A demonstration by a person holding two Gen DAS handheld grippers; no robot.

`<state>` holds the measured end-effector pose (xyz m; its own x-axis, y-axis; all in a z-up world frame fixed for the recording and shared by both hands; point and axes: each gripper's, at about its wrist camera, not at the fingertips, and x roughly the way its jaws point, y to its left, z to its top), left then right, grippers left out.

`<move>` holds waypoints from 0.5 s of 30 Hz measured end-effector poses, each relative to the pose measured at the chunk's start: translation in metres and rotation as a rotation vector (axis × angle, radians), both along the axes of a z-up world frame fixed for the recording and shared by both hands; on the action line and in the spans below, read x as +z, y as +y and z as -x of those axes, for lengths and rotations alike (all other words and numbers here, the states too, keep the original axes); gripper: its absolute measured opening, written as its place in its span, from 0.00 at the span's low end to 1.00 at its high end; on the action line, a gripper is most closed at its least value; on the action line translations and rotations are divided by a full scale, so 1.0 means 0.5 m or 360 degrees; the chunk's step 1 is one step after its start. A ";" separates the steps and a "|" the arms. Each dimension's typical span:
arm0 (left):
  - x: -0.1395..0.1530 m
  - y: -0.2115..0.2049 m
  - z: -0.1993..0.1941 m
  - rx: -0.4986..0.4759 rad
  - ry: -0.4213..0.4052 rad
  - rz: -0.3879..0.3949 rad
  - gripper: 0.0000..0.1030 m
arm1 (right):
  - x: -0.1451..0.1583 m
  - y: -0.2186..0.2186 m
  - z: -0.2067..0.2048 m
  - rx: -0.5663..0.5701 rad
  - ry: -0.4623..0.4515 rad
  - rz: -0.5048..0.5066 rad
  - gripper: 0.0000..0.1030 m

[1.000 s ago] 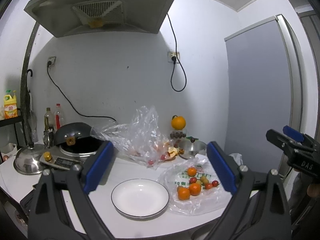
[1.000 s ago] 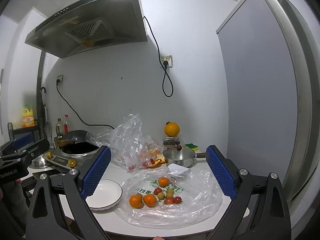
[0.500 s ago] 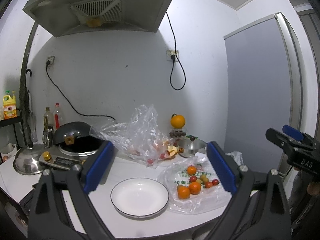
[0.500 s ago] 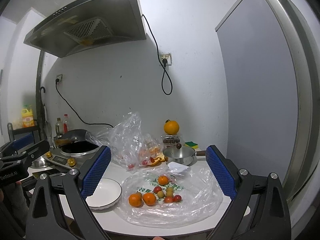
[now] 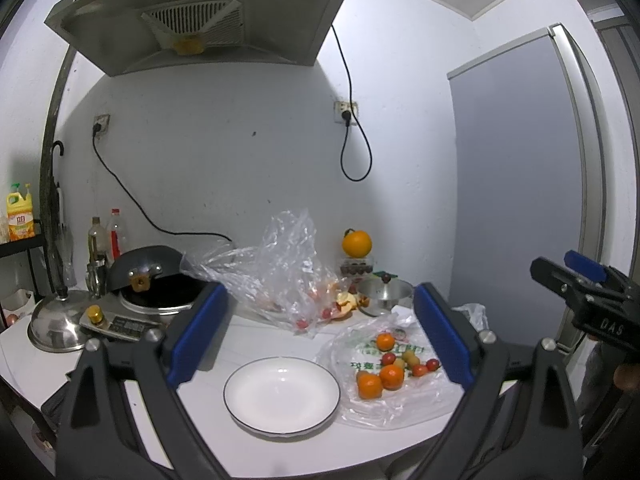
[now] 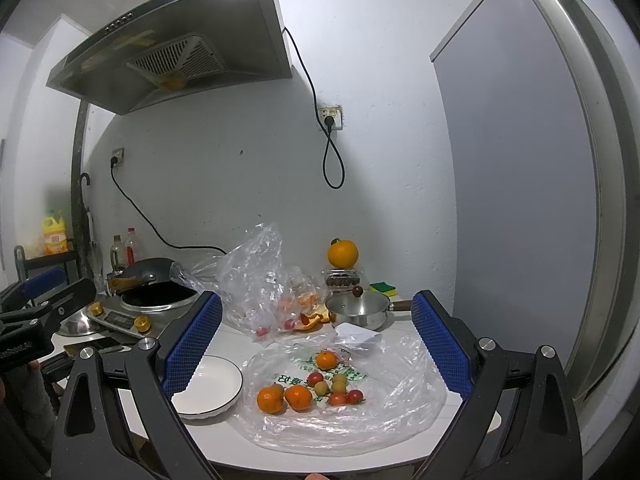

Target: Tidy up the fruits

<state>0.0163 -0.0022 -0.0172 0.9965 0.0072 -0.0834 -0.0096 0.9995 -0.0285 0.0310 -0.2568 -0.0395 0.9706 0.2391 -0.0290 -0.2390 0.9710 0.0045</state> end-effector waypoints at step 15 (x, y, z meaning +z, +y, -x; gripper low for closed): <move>0.001 -0.009 -0.004 -0.0002 -0.0010 -0.0015 0.92 | -0.002 0.004 -0.001 0.0008 0.0006 -0.0008 0.95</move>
